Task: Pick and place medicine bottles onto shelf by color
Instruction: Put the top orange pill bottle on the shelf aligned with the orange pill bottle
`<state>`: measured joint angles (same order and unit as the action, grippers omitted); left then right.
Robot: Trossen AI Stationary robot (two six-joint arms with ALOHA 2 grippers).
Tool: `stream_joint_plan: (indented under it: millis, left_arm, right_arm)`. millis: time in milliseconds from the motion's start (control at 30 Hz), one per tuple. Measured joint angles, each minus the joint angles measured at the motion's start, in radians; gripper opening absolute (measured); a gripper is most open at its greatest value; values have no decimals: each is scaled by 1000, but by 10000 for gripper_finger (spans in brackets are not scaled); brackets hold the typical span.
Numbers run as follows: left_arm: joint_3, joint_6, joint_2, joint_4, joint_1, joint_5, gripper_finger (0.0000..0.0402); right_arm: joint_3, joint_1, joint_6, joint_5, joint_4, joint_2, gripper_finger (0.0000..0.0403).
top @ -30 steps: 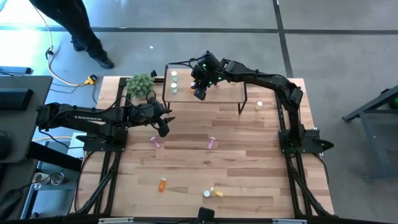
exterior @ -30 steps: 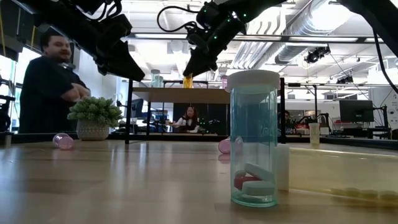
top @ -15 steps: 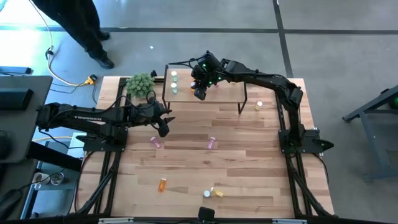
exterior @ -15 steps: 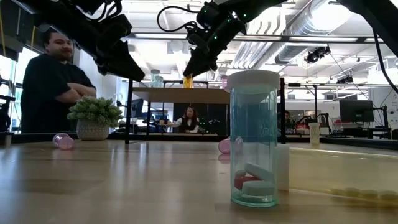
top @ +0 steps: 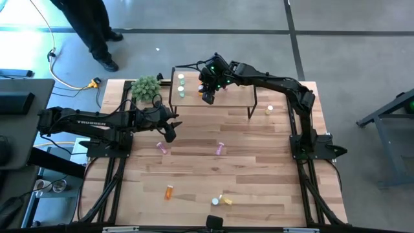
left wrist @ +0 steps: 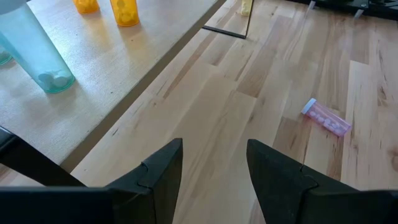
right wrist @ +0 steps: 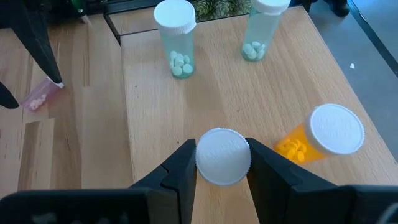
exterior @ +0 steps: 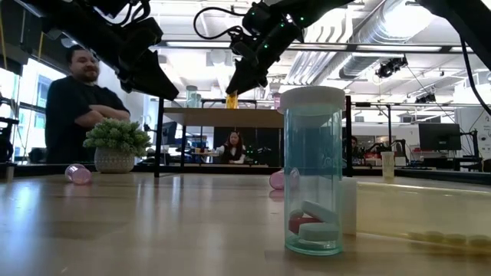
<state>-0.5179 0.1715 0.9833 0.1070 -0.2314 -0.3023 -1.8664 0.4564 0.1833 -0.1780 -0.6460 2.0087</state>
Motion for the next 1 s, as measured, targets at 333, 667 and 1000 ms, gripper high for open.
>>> stream_joint_plan:
  millis: [333, 667, 1000]
  left_arm:
    - [0, 0, 0, 0, 0, 0, 170]
    - [0, 0, 0, 0, 0, 0, 170]
    - [0, 0, 0, 0, 0, 0, 170]
  right_arm:
    - [0, 0, 0, 1, -1, 0, 108]
    - [0, 0, 3, 12, 0, 0, 108]
    - [0, 0, -10, 3, -6, 0, 108]
